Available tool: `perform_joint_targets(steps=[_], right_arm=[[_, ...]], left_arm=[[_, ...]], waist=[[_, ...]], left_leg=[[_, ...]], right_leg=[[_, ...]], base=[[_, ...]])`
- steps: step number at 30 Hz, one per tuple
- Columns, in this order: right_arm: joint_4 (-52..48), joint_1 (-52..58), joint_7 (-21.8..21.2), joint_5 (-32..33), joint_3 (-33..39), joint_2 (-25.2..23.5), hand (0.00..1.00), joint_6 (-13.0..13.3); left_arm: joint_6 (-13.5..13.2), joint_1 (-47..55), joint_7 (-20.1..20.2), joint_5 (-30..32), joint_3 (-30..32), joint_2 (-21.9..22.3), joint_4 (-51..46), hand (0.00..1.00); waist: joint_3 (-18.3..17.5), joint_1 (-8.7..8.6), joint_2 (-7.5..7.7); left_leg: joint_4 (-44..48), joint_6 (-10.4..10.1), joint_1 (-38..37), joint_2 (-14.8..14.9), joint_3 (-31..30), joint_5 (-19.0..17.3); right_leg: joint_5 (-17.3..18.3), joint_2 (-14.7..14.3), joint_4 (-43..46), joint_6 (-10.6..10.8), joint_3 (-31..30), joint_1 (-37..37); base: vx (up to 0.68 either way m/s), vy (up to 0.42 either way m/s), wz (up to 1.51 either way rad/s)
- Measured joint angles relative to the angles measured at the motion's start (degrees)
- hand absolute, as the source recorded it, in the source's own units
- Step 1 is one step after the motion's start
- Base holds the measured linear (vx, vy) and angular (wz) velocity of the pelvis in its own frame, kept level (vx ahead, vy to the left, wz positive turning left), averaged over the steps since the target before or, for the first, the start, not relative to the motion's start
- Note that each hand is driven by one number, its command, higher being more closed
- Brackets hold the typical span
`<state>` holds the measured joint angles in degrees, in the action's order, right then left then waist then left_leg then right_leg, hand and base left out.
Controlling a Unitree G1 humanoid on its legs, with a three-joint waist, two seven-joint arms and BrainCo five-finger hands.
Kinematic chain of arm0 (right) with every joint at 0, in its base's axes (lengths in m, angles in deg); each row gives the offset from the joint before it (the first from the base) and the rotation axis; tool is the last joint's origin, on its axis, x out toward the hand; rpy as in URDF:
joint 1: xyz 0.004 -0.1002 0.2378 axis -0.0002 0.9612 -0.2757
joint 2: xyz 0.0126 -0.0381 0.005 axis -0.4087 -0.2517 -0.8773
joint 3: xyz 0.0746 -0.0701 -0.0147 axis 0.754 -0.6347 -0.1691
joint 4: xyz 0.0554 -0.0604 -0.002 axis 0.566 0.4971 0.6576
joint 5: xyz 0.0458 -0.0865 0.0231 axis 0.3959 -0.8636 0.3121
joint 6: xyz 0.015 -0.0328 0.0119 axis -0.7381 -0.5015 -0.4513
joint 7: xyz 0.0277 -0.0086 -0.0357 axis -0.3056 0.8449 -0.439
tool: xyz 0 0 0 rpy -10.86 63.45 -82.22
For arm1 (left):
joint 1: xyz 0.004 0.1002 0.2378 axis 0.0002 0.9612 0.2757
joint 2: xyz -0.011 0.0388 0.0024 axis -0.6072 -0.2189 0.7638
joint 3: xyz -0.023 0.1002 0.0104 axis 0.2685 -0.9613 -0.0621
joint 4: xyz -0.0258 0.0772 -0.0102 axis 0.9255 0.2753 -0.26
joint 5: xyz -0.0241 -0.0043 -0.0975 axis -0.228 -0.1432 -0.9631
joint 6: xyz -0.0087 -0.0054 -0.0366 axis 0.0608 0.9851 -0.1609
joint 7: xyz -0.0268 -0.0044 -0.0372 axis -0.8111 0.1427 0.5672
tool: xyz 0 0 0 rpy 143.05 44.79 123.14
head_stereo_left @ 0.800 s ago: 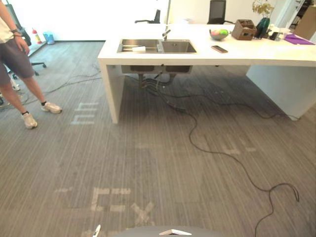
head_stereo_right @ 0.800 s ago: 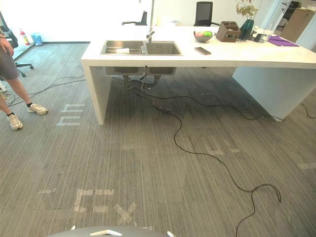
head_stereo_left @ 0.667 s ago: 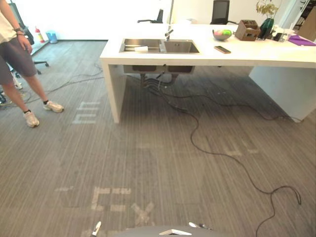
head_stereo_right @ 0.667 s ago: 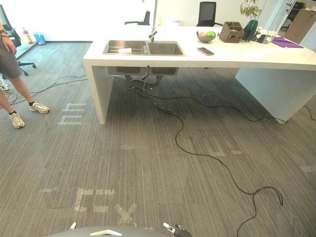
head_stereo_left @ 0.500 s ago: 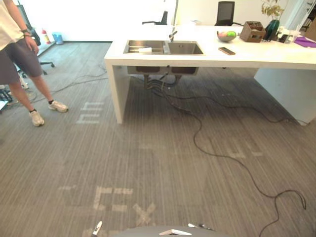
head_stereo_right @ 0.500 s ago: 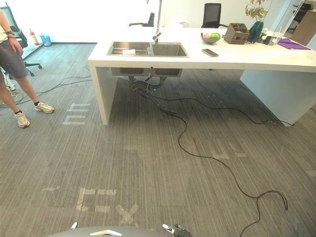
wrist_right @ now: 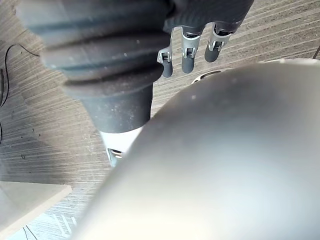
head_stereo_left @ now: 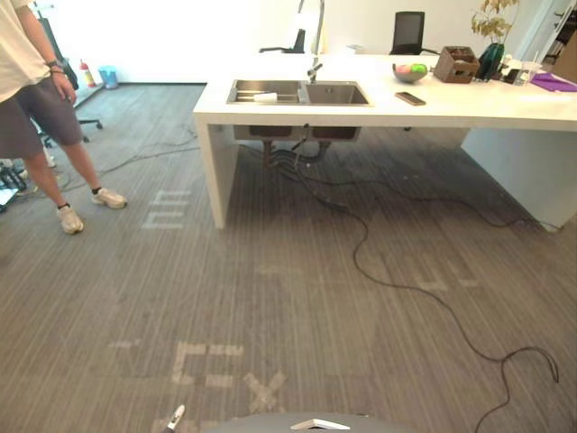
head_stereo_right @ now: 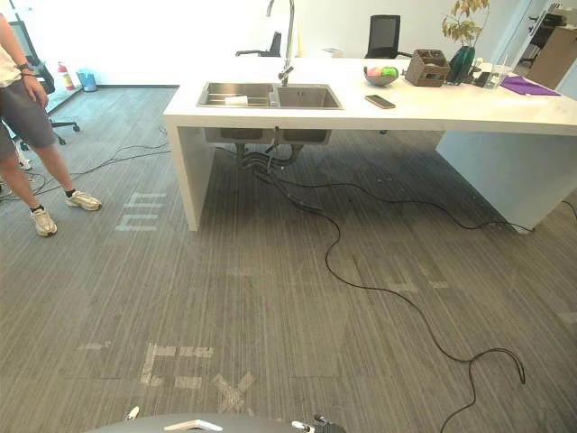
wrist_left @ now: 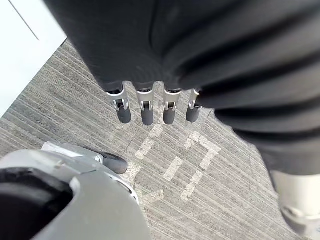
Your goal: Walk over to the sink, pick up the cup, carry it to the dishwasher, place the cup inside the dishwasher, then close the dishwasher door
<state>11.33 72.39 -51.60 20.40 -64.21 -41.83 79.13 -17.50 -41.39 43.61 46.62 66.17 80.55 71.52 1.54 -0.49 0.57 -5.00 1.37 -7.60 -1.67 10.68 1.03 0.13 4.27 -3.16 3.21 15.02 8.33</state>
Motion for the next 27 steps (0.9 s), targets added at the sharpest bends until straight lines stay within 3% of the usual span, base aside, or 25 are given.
perform_joint_targets(steps=[16, 17, 18, 21, 23, 25, 27], right_arm=[[0.1, -0.1, 0.0, 6.2, -2.4, -0.5, 0.00, 5.7], [0.1, -0.1, 0.0, 6.6, -2.4, -0.5, 0.00, 5.7], [0.0, 0.0, 0.0, 7.6, -2.4, -0.5, 0.00, 5.8], [-0.5, 0.3, 1.2, 9.6, -2.3, -1.1, 0.00, 6.2], [-1.8, 0.0, 2.6, 10.9, -2.3, -1.3, 0.00, 6.7], [-2.7, 0.0, 2.3, 13.4, -1.6, -1.4, 0.00, 7.6], [-2.9, 0.5, 2.0, 15.3, -1.4, -1.6, 0.00, 7.7]], left_arm=[[-3.1, 0.4, -4.7, -5.2, 0.2, 0.3, 0.4, 0.00], [-3.3, 0.5, -4.8, -5.2, 0.2, 0.4, 0.4, 0.00], [-3.9, 0.6, -5.3, -5.2, 0.1, 0.6, 0.3, 0.00], [-4.3, 0.9, -6.1, -6.0, 0.2, 0.2, -0.1, 0.00], [-4.8, 0.8, -6.9, -7.5, 0.2, 0.4, -0.1, 0.00], [-4.9, 0.7, -7.5, -7.8, 1.4, 1.1, -0.2, 0.00], [-4.9, 0.6, -7.4, -7.5, 4.3, 1.9, -0.1, 0.00]], waist=[[1.6, -0.17, 0.90], [1.7, -0.18, 0.91], [2.1, -0.24, 1.09], [2.7, -0.20, 2.24], [3.0, -0.07, 2.54], [4.0, -1.28, 1.58], [3.9, -1.28, 1.24]], left_leg=[[0.0, 0.8, -0.5, -0.9, -1.1, 0.2], [0.0, 0.8, -0.5, -1.0, -1.3, -0.2], [0.0, 1.0, -0.6, -1.1, -1.5, -0.8], [0.0, 1.6, -1.8, -3.2, -3.0, -2.2], [0.0, 2.7, -2.6, -4.1, -3.4, -2.7], [0.2, 3.1, -4.3, -2.5, -5.5, -2.7], [0.4, 3.0, -4.8, -1.0, -6.2, -3.4]], right_leg=[[-0.4, 0.5, 0.1, 0.7, 0.8, 0.7], [0.2, 0.6, 0.9, 0.5, 1.0, 0.5], [3.3, 1.7, 5.5, 0.6, 1.3, -1.0], [9.8, 5.8, 18.5, 2.6, 1.2, -5.6], [10.9, 7.5, 27.6, 3.2, -0.5, -8.8], [12.6, 7.1, 32.8, 0.5, -1.5, -11.9], [13.3, 6.4, 31.0, 0.5, -1.6, -14.2]], base=[[0.01, 0.000, 0.03], [-0.05, 0.010, 0.07], [-0.05, 0.032, 0.11], [0.01, 0.052, 0.14], [0.06, 0.034, 0.11], [0.08, 0.004, 0.27], [0.18, -0.072, 0.24]])
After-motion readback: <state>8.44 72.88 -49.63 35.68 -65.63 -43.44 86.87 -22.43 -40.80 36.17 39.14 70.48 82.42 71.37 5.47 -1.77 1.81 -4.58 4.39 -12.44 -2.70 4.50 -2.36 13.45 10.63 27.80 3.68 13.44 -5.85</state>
